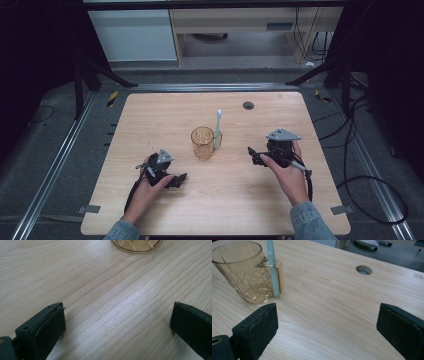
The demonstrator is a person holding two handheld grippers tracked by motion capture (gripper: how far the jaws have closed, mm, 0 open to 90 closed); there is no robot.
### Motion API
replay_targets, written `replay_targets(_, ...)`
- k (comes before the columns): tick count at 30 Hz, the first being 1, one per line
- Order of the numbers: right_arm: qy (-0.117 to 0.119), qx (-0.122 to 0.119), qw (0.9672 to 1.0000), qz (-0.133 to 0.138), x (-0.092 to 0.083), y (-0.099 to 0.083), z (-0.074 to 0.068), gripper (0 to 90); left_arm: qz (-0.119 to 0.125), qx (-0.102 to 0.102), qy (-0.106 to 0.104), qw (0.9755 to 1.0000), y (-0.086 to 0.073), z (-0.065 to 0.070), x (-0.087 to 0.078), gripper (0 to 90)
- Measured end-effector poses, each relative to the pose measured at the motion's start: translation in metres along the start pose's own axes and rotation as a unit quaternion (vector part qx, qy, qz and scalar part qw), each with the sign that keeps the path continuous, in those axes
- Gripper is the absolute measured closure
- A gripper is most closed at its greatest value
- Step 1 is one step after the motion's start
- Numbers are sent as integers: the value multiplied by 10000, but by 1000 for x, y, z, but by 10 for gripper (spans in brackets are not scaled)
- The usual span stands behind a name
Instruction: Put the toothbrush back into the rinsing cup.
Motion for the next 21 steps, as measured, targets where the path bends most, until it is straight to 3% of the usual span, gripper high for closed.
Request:
replay_targets(6, -83, 23, 9997, -218, -6, -16, 17, 43, -1, 0, -1, 10000, 0, 0, 0, 0)
replay_targets(21, -41, 72, 9974, -714, 0, -56, 36, 55, 4, -3, 4, 10000, 0, 0, 0, 0)
Point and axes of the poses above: each handheld gripper's, and its own axes: x roughly forward along the jaws, y roughly out of its top, z roughly to its right, the point moved 9 cm from there along x, roughly forward along the jaws, and after that the axes turned 7 degrees about x, right-handed, at the moved point
